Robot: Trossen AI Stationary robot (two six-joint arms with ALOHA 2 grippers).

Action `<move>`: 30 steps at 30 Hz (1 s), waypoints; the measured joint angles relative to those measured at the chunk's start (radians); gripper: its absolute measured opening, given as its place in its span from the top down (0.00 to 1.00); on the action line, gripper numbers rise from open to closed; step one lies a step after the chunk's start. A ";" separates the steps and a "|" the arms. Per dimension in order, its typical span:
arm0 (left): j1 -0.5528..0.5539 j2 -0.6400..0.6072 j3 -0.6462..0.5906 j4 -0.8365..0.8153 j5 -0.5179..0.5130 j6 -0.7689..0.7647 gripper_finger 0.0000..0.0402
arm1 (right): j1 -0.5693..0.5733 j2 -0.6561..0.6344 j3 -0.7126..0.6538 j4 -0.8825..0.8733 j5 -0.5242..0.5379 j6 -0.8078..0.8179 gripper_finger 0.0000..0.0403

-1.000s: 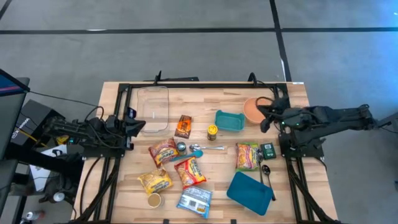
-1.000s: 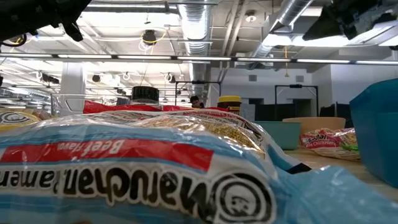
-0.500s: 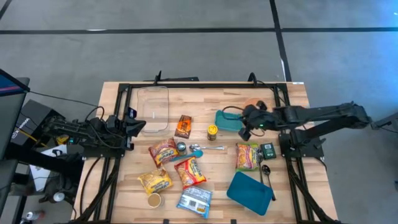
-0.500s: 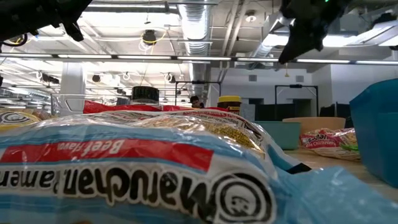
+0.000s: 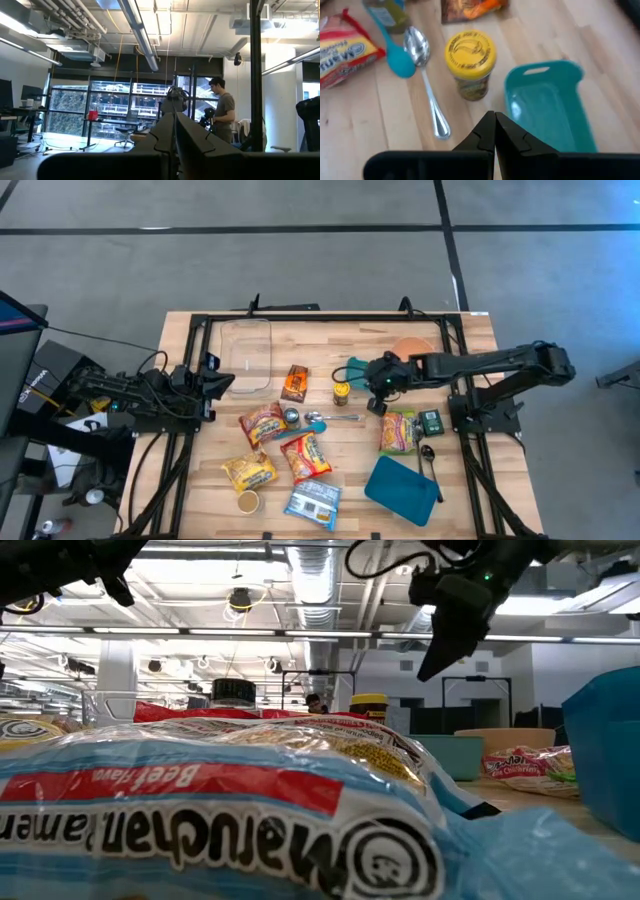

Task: Pick & Place Food Item
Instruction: Put the yellow seasoning bottle into the blue bin

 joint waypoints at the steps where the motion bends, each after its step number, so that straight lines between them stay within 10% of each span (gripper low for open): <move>1: 0.000 0.000 0.000 0.000 0.000 0.000 0.97 | -0.004 0.009 0.000 0.003 -0.018 0.000 1.00; 15: 0.000 0.000 0.000 -0.005 0.000 0.000 0.97 | -0.041 0.027 0.000 0.018 -0.115 0.001 0.95; 30: 0.000 0.000 0.000 -0.013 0.000 0.000 0.97 | -0.040 0.030 0.000 0.156 -0.117 -0.106 0.39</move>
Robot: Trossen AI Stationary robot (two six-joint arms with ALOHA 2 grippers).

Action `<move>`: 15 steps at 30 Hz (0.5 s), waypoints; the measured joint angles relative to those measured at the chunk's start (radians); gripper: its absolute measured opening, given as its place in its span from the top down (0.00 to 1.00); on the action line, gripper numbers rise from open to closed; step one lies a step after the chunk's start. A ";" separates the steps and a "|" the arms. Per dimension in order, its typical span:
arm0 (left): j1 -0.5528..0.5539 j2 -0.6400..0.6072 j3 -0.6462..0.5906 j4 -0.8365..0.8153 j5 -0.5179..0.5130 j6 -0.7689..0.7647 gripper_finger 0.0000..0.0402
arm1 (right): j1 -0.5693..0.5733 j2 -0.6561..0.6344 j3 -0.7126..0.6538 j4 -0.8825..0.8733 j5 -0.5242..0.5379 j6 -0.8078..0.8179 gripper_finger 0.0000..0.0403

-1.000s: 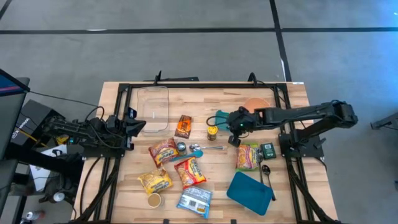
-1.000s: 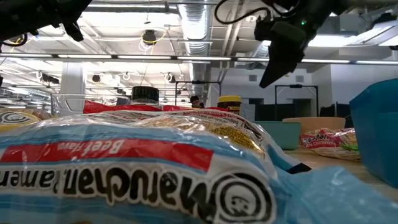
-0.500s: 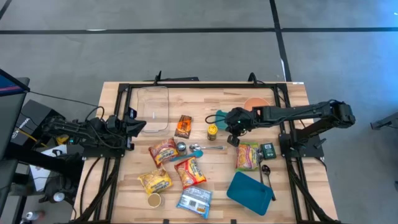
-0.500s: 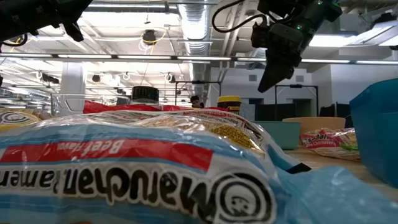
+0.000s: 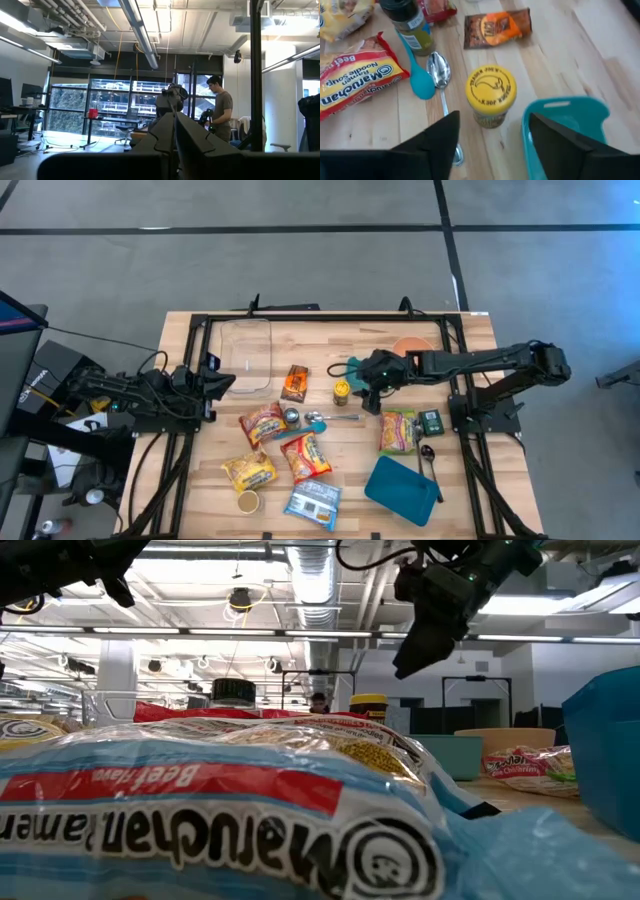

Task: Pick & Place Food Item
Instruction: Put the yellow seasoning bottle into the blue bin

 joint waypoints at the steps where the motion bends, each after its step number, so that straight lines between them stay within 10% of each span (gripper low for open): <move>1: 0.000 0.000 0.000 0.000 0.000 0.000 0.97 | 0.000 0.000 0.000 0.006 0.000 -0.015 0.36; 15: 0.000 0.000 0.000 0.000 0.000 0.000 0.97 | 0.001 0.000 -0.012 0.087 0.001 -0.035 0.29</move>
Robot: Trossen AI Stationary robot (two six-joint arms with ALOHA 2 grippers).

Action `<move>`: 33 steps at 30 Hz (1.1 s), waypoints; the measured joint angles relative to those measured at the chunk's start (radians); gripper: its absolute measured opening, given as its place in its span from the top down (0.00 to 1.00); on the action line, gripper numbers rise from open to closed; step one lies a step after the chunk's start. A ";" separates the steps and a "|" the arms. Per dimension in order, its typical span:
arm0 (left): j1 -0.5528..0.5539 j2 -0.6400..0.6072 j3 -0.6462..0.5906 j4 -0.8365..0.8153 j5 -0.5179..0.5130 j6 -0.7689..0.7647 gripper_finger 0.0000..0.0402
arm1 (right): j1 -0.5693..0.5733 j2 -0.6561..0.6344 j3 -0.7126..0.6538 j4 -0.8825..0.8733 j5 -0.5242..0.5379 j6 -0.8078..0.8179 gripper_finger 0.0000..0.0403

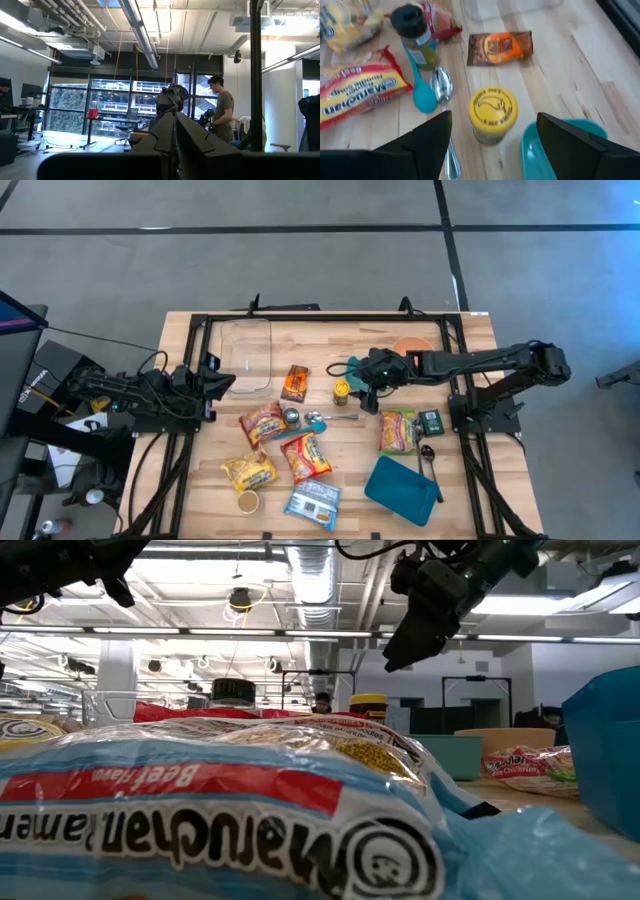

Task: Pick & Place Food Item
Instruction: Put the yellow seasoning bottle into the blue bin

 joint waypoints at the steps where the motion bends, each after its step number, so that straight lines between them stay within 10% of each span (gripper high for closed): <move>1: 0.000 0.000 0.000 0.000 0.000 0.000 0.97 | 0.000 0.000 -0.003 0.002 0.000 0.000 0.29; 33: 0.000 0.041 0.000 0.010 -0.005 0.000 0.97 | -0.006 0.261 -0.003 0.186 0.001 0.006 0.29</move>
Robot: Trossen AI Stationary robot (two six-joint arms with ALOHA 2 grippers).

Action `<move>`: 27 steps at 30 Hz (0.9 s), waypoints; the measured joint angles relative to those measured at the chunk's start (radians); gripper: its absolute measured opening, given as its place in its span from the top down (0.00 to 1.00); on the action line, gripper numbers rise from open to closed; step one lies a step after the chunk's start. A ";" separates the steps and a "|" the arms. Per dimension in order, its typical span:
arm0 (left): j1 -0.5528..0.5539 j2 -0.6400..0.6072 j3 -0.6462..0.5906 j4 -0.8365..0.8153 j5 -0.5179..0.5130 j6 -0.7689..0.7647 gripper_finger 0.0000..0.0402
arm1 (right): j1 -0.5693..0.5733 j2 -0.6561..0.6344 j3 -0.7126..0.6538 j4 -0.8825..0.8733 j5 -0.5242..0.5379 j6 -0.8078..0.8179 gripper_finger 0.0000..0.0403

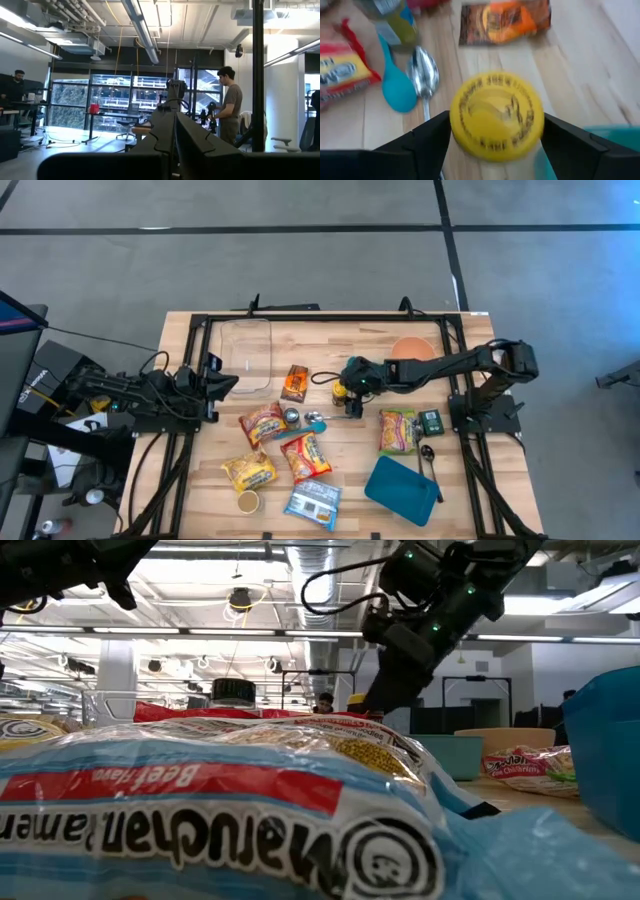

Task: Pick & Place Food Item
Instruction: Put the yellow seasoning bottle into the blue bin

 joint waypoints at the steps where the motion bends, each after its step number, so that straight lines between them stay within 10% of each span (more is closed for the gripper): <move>1: 0.000 0.000 0.000 0.000 0.000 0.000 0.97 | 0.000 0.010 0.001 0.008 0.000 -0.002 0.29; 27: 0.000 0.000 0.000 -0.001 0.002 0.000 0.97 | 0.000 0.032 -0.001 0.035 0.000 0.005 0.29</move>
